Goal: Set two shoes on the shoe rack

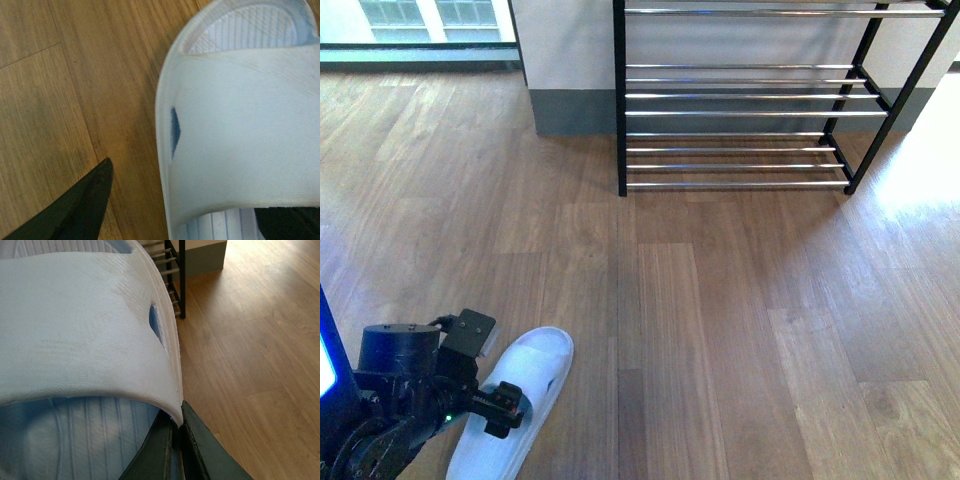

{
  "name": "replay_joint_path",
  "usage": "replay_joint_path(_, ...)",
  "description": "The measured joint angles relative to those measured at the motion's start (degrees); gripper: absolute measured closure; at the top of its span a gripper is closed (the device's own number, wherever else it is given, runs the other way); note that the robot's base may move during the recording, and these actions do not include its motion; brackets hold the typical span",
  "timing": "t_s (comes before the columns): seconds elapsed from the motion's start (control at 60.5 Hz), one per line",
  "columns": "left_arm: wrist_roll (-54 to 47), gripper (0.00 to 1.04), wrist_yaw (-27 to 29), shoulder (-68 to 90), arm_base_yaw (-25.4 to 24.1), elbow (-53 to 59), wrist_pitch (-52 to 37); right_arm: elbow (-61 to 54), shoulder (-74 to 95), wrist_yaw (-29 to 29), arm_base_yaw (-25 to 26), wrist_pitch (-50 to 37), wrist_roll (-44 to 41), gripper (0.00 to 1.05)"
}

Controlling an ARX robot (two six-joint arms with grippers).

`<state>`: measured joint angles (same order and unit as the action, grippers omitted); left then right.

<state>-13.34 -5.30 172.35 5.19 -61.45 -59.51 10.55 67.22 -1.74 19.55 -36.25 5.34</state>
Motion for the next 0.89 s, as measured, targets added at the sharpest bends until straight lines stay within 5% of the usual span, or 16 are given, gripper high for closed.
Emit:
replay_joint_path(0.529,2.6,1.02,0.9,1.3,0.8,0.4,-0.9,0.0,0.0,0.0,0.0,0.0,0.0,1.03)
replay_joint_path(0.893,5.8,1.03,2.9,-9.3,4.1,15.1,-9.7,0.0,0.0,0.0,0.0,0.0,0.0,1.03)
